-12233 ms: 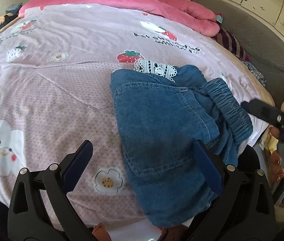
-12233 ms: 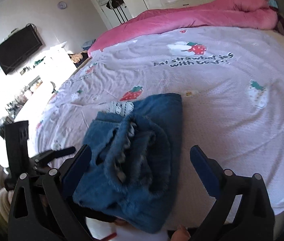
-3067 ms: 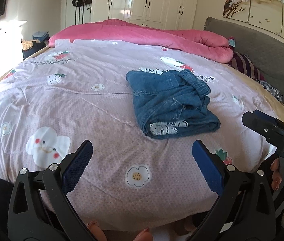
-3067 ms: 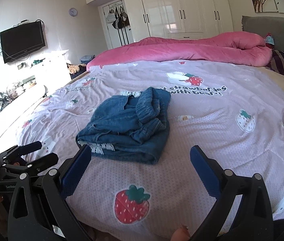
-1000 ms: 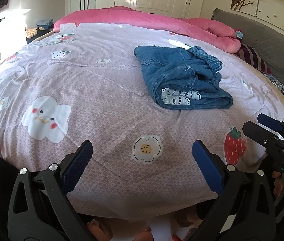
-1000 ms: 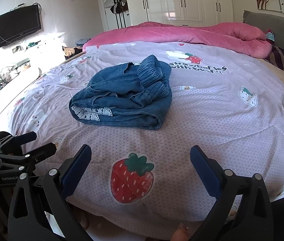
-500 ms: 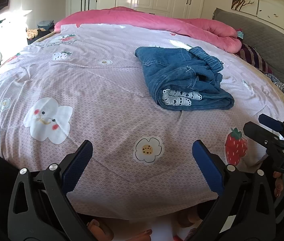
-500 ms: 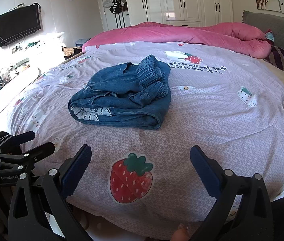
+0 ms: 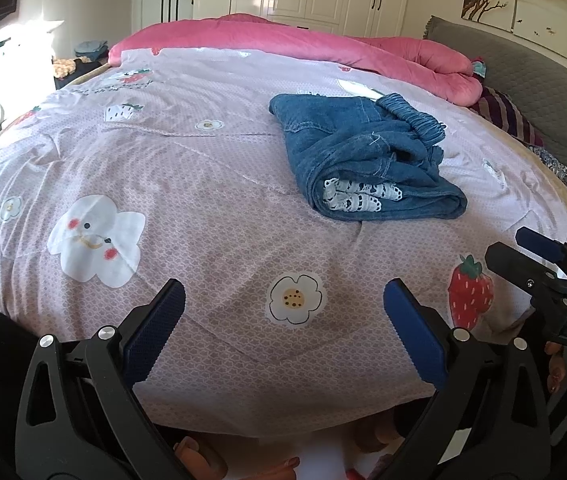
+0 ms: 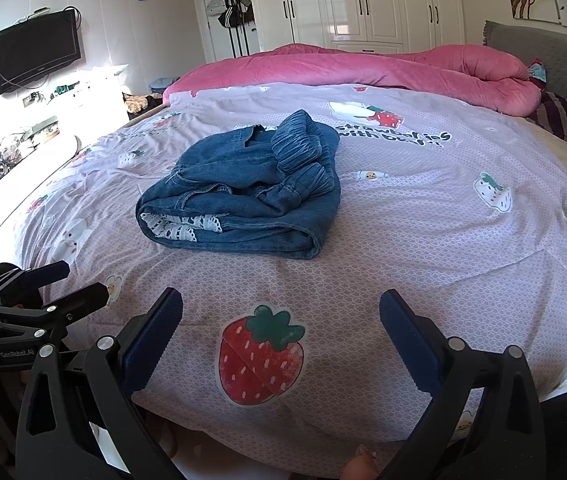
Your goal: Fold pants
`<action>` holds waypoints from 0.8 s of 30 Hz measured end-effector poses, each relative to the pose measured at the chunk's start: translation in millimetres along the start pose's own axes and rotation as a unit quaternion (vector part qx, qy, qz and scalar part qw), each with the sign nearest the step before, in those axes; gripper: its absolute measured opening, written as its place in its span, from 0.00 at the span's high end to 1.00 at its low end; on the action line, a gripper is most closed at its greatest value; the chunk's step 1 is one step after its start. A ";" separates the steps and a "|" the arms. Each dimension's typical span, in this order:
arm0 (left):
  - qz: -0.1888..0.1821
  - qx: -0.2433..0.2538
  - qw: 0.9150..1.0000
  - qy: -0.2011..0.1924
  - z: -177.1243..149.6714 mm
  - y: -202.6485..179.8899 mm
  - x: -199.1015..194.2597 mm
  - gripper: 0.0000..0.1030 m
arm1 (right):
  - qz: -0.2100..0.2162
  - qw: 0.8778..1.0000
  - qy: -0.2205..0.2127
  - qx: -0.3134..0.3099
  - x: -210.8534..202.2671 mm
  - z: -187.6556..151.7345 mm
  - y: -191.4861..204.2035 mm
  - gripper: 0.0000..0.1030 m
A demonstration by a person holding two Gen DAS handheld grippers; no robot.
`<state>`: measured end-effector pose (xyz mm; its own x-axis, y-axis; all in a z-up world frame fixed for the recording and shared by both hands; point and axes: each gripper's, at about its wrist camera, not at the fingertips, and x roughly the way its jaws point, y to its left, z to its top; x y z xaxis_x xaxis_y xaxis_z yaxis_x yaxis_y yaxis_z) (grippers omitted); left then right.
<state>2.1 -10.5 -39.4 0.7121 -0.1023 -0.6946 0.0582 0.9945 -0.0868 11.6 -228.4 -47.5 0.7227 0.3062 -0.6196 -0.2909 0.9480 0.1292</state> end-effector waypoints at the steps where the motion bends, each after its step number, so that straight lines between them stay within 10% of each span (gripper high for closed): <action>1: 0.000 0.000 1.000 0.001 0.0 0.0 0.2 0.09 | 0.000 1.000 0.000 0.000 0.1 0.1 -0.4 0.04; 24: 0.000 -0.003 1.000 0.005 -0.6 -1.3 1.8 0.09 | -0.001 1.000 -0.001 0.005 -0.8 0.3 -3.0 0.04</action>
<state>2.9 -12.0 -40.9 0.7048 -0.1026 -0.7020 0.0540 0.9944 -0.0911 12.0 -231.5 -47.2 0.7244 0.3044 -0.6185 -0.2833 0.9494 0.1355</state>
